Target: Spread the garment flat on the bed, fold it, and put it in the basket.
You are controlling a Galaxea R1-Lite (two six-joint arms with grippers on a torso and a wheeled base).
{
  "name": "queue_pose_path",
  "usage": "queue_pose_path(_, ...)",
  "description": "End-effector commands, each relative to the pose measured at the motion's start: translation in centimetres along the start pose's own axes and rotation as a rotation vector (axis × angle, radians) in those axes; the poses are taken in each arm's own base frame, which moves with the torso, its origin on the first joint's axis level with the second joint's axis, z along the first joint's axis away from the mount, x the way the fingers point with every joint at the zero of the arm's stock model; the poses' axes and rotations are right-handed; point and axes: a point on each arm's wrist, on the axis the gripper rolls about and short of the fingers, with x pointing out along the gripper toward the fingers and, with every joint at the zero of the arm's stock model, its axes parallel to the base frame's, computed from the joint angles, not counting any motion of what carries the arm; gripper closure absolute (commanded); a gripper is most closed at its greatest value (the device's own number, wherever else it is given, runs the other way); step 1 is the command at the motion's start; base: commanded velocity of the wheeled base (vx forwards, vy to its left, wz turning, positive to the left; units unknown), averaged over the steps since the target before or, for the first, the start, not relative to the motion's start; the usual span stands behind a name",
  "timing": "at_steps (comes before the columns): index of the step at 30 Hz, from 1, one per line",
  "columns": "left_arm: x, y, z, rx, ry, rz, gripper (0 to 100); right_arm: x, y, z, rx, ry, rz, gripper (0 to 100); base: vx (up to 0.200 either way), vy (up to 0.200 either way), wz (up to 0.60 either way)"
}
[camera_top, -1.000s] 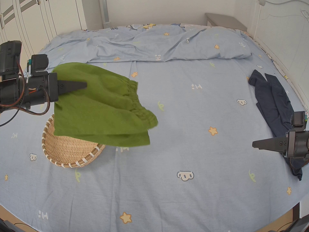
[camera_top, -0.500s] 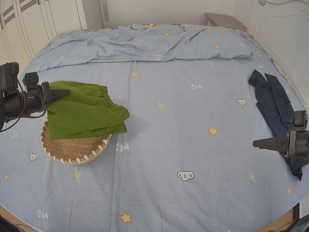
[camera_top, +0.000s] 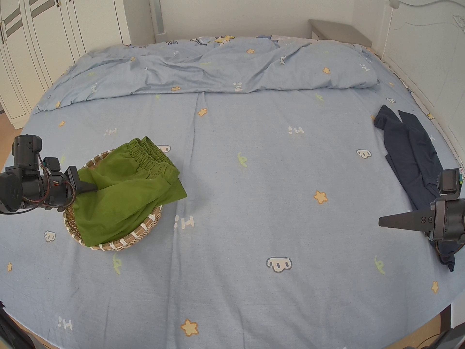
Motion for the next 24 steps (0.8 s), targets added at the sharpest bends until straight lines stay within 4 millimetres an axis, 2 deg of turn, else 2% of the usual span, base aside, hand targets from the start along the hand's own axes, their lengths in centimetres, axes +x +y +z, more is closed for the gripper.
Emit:
queue_pose_path(1,2.9,1.1,-0.8,-0.029,0.077,0.038,100,0.1,0.1,-0.1,-0.002,0.005,0.003,0,0.0,0.0,0.0)
queue_pose_path(9,5.2,1.2,-0.9,-0.022,0.094,0.098,100,0.2,0.1,-0.2,-0.005,0.012,0.007,0,0.0,0.0,0.0)
queue_pose_path(13,5.0,0.9,-0.6,-0.028,0.11,0.109,100,0.3,0.1,-0.2,-0.004,0.013,0.006,0,0.0,0.0,0.0)
queue_pose_path(14,4.9,0.8,-0.6,-0.03,0.12,0.112,0,0.3,0.1,-0.3,-0.004,0.014,0.007,0,0.0,0.0,0.0)
queue_pose_path(16,4.8,0.7,-0.7,-0.035,0.132,0.116,0,0.3,0.1,-0.3,-0.004,0.014,0.007,0,0.0,0.0,0.0)
queue_pose_path(21,2.4,-1.3,0.0,-0.011,0.1,0.094,0,0.3,0.1,-0.2,-0.005,0.013,0.008,0,0.0,0.0,0.0)
queue_pose_path(24,-0.4,-3.1,0.6,0.012,0.059,0.075,0,0.2,0.1,-0.2,-0.006,0.011,0.007,0,0.0,0.0,0.0)
